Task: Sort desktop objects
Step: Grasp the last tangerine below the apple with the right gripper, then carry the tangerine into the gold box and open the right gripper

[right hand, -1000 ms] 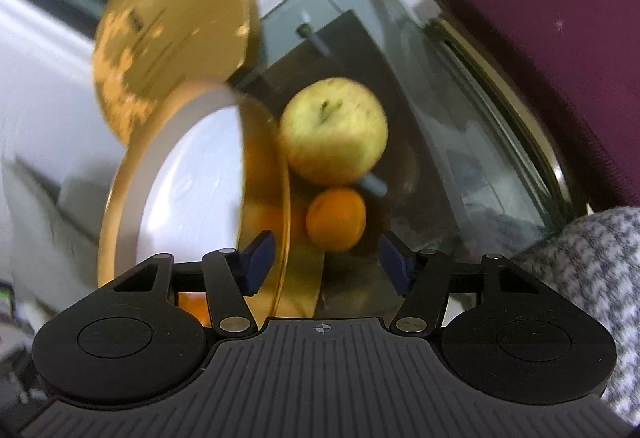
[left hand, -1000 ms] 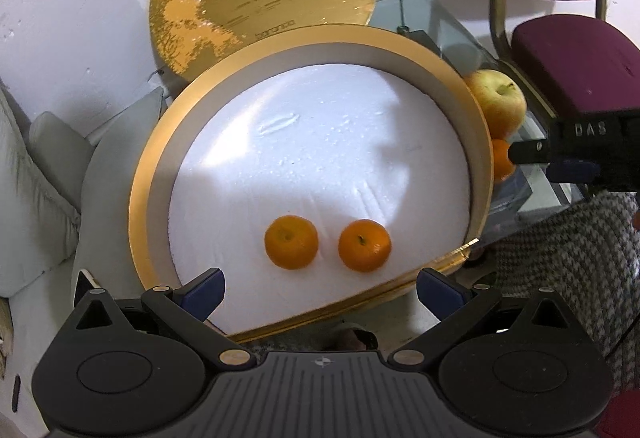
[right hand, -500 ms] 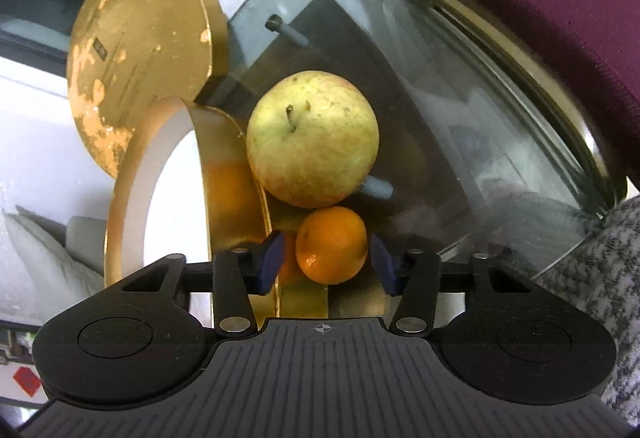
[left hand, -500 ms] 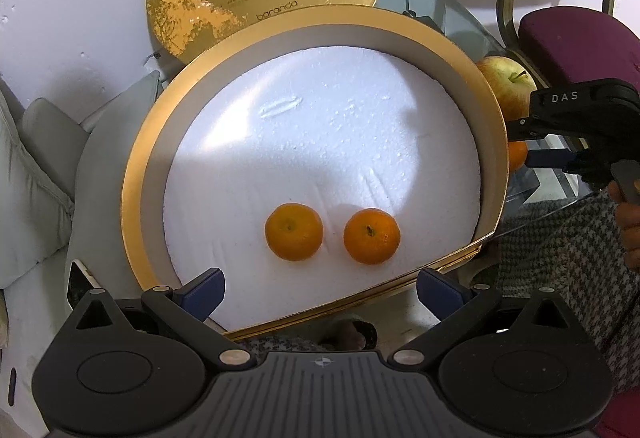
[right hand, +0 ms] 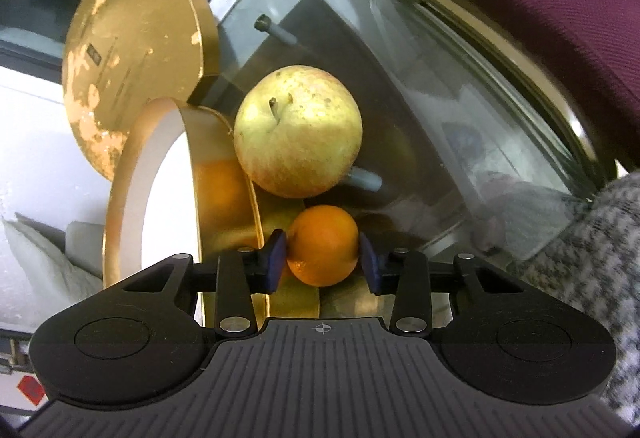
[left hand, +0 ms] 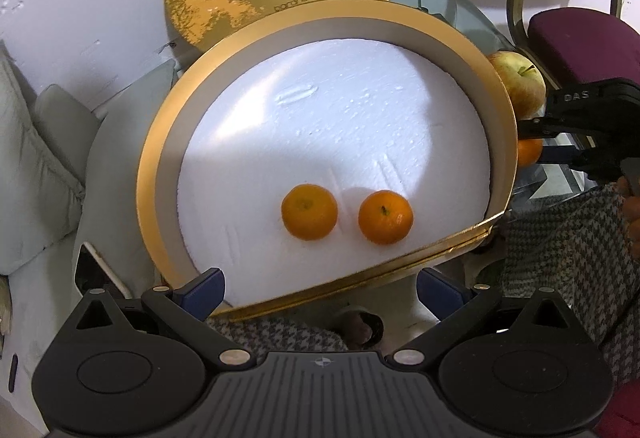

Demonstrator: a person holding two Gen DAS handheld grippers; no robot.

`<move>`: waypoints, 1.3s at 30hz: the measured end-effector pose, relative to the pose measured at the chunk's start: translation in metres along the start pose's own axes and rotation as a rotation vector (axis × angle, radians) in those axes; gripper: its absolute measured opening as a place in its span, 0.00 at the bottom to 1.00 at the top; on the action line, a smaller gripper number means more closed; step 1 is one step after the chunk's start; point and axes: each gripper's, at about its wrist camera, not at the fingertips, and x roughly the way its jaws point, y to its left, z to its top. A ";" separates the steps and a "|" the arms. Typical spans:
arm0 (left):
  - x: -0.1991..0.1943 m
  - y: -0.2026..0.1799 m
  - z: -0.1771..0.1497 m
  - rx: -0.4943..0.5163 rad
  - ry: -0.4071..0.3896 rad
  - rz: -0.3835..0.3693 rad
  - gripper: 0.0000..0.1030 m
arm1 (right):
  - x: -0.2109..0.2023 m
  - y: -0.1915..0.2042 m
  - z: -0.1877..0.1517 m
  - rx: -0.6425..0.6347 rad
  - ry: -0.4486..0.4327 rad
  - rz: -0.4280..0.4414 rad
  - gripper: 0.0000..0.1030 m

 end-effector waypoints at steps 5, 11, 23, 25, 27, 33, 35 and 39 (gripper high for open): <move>-0.004 0.002 -0.010 -0.016 -0.005 -0.011 0.99 | -0.023 -0.007 -0.010 -0.003 -0.004 -0.026 0.40; -0.003 0.005 -0.019 -0.030 -0.013 -0.042 0.99 | -0.058 -0.010 -0.019 -0.021 -0.049 -0.075 0.40; -0.004 0.072 -0.016 -0.226 -0.089 -0.023 0.99 | -0.066 0.112 -0.016 -0.352 -0.134 -0.021 0.40; 0.000 0.090 -0.018 -0.274 -0.086 0.001 0.99 | -0.050 0.134 -0.019 -0.407 -0.109 -0.016 0.40; 0.005 0.104 -0.022 -0.310 -0.077 0.025 0.99 | -0.030 0.145 -0.026 -0.440 -0.068 -0.017 0.40; 0.019 0.132 -0.035 -0.385 -0.036 0.029 0.99 | 0.035 0.167 -0.042 -0.492 0.050 -0.065 0.40; 0.022 0.134 -0.038 -0.396 -0.025 0.027 0.99 | 0.052 0.170 -0.044 -0.502 0.079 -0.085 0.40; 0.028 0.138 -0.041 -0.419 -0.010 0.013 0.99 | 0.071 0.172 -0.048 -0.495 0.108 -0.096 0.36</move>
